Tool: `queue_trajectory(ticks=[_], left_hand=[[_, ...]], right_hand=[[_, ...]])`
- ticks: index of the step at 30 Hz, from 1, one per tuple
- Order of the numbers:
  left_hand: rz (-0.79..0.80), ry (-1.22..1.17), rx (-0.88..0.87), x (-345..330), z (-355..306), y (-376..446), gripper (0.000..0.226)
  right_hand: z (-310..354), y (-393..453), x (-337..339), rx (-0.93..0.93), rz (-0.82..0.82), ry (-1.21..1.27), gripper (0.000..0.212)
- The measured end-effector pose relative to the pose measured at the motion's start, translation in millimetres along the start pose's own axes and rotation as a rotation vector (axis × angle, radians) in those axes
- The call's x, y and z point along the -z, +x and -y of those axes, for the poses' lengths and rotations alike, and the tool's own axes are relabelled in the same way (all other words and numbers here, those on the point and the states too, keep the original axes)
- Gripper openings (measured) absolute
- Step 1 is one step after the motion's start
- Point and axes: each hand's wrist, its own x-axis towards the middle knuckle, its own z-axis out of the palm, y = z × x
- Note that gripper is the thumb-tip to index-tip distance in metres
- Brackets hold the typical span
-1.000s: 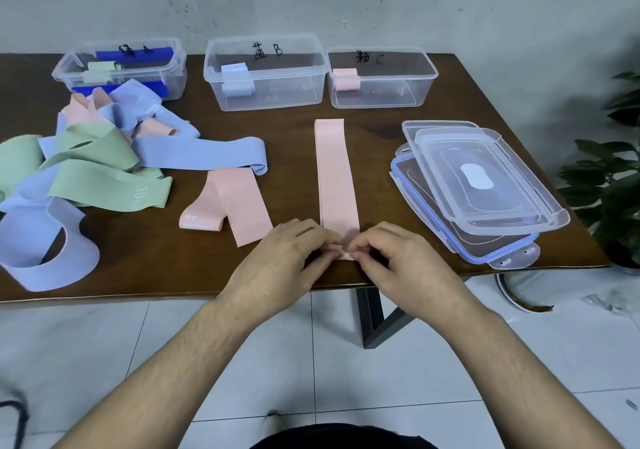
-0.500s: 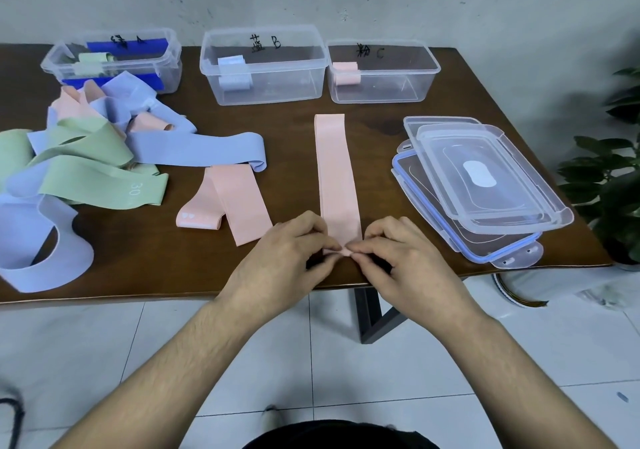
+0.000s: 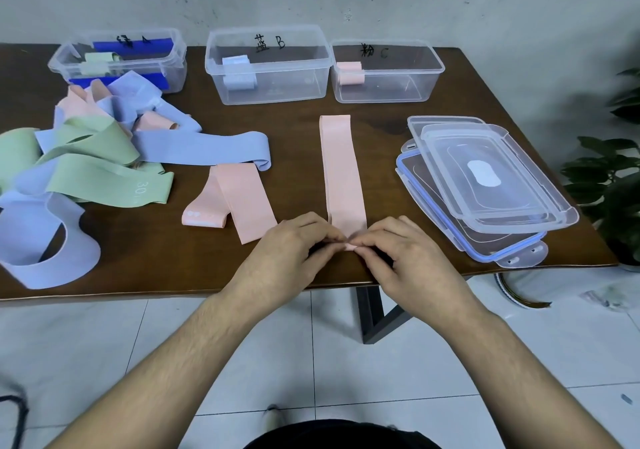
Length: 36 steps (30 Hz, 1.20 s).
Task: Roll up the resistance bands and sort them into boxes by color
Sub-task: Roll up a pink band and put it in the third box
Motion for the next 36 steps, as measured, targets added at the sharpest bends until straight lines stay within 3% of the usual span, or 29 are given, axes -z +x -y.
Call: queue_trajectory(ticks=[4, 9, 13, 18, 28, 36], left_hand=[[-0.008, 0.003, 0.031, -0.6, -1.5, 1.4, 0.015], [-0.018, 0.015, 0.062, -1.9, -4.1, 3.0, 0.012], [-0.009, 0.067, -0.005, 0.1, -4.8, 0.8, 0.019], [0.041, 0.175, -0.072, 5.2, -4.8, 5.0, 0.023], [0.043, 0.100, -0.069, 3.7, -7.9, -4.9, 0.022], [0.026, 0.118, -0.067, 0.0, -14.3, -6.5, 0.014]], right_hand=[[0.5, 1.4, 0.9, -0.084, 0.015, 0.065, 0.018], [3.7, -0.4, 0.0, -0.065, -0.058, 0.022, 0.010], [1.6, -2.4, -0.9, -0.028, -0.086, -0.039, 0.015], [-3.2, 0.9, -0.9, 0.003, -0.060, -0.089, 0.019], [0.7, -3.3, 11.8, 0.038, 0.052, -0.095, 0.019], [0.0, -5.4, 10.2, 0.000, 0.018, -0.046, 0.021]])
